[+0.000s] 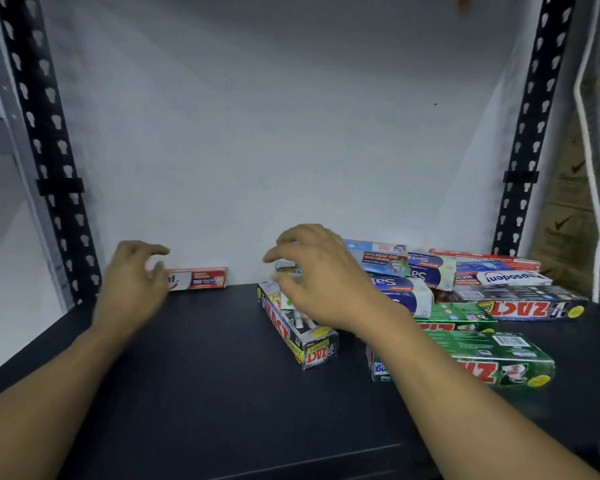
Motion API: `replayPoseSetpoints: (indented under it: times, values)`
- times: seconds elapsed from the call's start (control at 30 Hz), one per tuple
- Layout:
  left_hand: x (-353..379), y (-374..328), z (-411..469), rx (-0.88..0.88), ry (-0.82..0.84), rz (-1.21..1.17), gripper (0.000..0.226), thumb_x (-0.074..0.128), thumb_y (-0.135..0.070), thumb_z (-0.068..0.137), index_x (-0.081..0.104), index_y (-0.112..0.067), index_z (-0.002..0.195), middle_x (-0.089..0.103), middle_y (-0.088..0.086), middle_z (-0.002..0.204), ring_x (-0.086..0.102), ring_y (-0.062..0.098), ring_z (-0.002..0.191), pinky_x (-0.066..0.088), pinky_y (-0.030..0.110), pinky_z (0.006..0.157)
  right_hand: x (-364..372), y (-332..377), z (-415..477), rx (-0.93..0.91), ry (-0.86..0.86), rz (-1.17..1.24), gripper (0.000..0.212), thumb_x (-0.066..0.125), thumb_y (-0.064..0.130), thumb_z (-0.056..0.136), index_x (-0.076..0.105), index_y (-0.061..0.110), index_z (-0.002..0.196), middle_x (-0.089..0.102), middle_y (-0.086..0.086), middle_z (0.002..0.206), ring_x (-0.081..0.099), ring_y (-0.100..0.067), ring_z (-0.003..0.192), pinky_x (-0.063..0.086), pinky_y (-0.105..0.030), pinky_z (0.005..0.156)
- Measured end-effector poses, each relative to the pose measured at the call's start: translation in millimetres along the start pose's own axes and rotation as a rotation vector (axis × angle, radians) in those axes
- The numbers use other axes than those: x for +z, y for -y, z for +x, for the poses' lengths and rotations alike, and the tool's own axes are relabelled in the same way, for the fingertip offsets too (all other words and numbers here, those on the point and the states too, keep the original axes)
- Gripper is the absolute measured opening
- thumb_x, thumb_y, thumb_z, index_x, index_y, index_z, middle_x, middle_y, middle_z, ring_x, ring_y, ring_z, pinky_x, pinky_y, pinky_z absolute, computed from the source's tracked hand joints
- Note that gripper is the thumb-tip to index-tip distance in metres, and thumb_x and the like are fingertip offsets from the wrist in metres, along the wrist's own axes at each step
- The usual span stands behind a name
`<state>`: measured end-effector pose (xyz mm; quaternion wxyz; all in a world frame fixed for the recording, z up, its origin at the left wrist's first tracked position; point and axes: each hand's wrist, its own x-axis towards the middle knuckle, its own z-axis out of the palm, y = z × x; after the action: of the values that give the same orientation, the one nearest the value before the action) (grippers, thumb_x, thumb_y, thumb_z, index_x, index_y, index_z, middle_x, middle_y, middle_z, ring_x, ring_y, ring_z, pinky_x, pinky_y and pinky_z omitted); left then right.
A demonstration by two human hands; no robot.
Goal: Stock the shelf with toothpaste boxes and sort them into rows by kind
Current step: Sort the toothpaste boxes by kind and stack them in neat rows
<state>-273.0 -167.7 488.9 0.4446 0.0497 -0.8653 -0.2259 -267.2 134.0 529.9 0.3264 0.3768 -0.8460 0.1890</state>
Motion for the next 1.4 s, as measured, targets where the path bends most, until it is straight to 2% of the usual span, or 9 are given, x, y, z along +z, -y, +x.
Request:
replayPoseSetpoints:
  times: [0.1, 0.2, 0.4, 0.57, 0.77, 1.0, 1.13, 1.23, 1.4]
  values:
    - [-26, 44, 0, -0.231, -0.012, 0.032, 0.032, 0.062, -0.004, 0.086, 0.069, -0.004, 0.117, 0.063, 0.023, 0.121, 0.059, 0.040, 0.111, 0.045, 0.045, 0.102, 17, 28, 23, 0.007, 0.197, 0.005, 0.038, 0.060, 0.034, 0.094, 0.061, 0.027, 0.131, 0.056, -0.001, 0.131, 0.047, -0.022, 0.124, 0.038, -0.041, 0.105]
    - [-32, 56, 3, -0.493, -0.030, -0.084, 0.036, 0.062, -0.011, 0.089, 0.067, -0.006, 0.124, 0.065, 0.021, 0.126, 0.058, 0.040, 0.117, 0.042, 0.043, 0.104, 39, 54, 53, 0.081, 0.340, 0.083, 0.049, 0.061, 0.039, 0.095, 0.051, 0.024, 0.140, 0.050, -0.004, 0.135, 0.046, -0.024, 0.126, 0.042, -0.038, 0.100]
    - [-22, 66, 12, -0.529, 0.115, -0.171, 0.048, 0.065, -0.017, 0.090, 0.059, -0.012, 0.137, 0.062, 0.013, 0.134, 0.055, 0.032, 0.124, 0.039, 0.032, 0.103, 125, 87, 104, 0.290, 0.476, 0.134, 0.055, 0.062, 0.033, 0.090, 0.044, 0.016, 0.140, 0.046, -0.009, 0.135, 0.049, -0.030, 0.123, 0.048, -0.042, 0.099]
    - [-19, 72, 15, -0.534, 0.129, -0.203, 0.052, 0.061, -0.008, 0.089, 0.055, -0.007, 0.140, 0.056, 0.013, 0.142, 0.052, 0.028, 0.130, 0.033, 0.020, 0.097, 168, 82, 106, 0.421, 0.281, -0.004, 0.047, 0.057, 0.022, 0.091, 0.044, 0.010, 0.135, 0.039, -0.014, 0.135, 0.035, -0.032, 0.125, 0.042, -0.039, 0.087]
    - [-17, 80, 17, -0.512, 0.160, -0.206, 0.051, 0.058, -0.006, 0.085, 0.059, -0.006, 0.136, 0.057, 0.012, 0.139, 0.057, 0.027, 0.122, 0.043, 0.027, 0.102, 176, 47, 99, 0.522, 0.215, 0.143, 0.039, 0.060, 0.031, 0.096, 0.055, 0.014, 0.131, 0.052, -0.014, 0.131, 0.052, -0.033, 0.116, 0.045, -0.035, 0.089]
    - [-20, 81, 19, -0.579, 0.151, -0.229, 0.022, 0.061, -0.011, 0.083, 0.069, -0.010, 0.103, 0.070, 0.002, 0.102, 0.062, 0.015, 0.088, 0.041, 0.020, 0.060, 167, 39, 83, 0.545, 0.090, 0.407, 0.024, 0.076, 0.026, 0.087, 0.065, 0.022, 0.108, 0.053, -0.008, 0.119, 0.056, -0.021, 0.100, 0.039, -0.023, 0.080]
    - [-26, 78, 14, -0.607, 0.148, -0.259, 0.033, 0.063, -0.010, 0.081, 0.063, -0.012, 0.114, 0.069, 0.002, 0.105, 0.064, 0.021, 0.100, 0.051, 0.031, 0.083, 159, 40, 75, 0.527, 0.114, 0.491, 0.024, 0.078, 0.018, 0.085, 0.062, 0.024, 0.102, 0.041, -0.005, 0.119, 0.050, -0.013, 0.086, 0.038, -0.015, 0.070]
    - [-29, 77, 9, -0.573, 0.196, -0.241, 0.052, 0.065, -0.004, 0.081, 0.056, -0.017, 0.130, 0.067, 0.002, 0.116, 0.064, 0.021, 0.105, 0.051, 0.034, 0.092, 157, 42, 73, 0.470, 0.183, 0.466, 0.029, 0.077, 0.015, 0.084, 0.057, 0.026, 0.102, 0.052, -0.005, 0.120, 0.054, -0.018, 0.098, 0.044, -0.024, 0.076]
    - [-32, 62, 5, -0.358, 0.473, 0.049, 0.081, 0.082, -0.030, 0.071, 0.047, -0.037, 0.144, 0.036, 0.003, 0.156, 0.038, 0.029, 0.139, 0.028, 0.041, 0.119, 153, 46, 78, 0.417, 0.061, 0.733, 0.019, 0.077, 0.016, 0.086, 0.067, 0.025, 0.100, 0.063, 0.006, 0.104, 0.061, -0.011, 0.088, 0.045, -0.012, 0.063]
